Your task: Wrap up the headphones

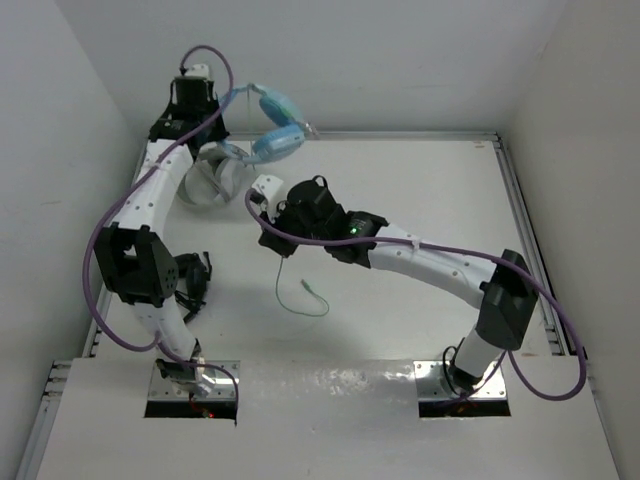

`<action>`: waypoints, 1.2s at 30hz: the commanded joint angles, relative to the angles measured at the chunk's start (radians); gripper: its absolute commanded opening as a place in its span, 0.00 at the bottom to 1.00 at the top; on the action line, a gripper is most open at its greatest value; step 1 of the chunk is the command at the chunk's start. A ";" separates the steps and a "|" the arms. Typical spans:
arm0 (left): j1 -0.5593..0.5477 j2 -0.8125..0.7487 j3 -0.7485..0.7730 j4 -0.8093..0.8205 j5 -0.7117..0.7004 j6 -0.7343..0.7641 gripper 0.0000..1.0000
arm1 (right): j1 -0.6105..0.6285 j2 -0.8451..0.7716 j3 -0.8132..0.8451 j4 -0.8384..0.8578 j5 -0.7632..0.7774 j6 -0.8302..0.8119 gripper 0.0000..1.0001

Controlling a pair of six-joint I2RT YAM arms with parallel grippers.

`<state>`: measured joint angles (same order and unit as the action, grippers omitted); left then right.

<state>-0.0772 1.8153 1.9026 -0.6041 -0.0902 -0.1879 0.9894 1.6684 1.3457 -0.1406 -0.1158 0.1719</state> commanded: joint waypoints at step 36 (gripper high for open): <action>-0.467 -0.491 -0.485 -0.086 0.059 0.720 0.00 | -0.485 -0.048 0.397 -0.427 0.486 -0.250 0.00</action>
<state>-0.5404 1.3632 1.3865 -0.5068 -0.0921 0.5068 0.6456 1.7130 1.7687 -0.7326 0.3340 -0.1207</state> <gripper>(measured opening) 0.141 0.032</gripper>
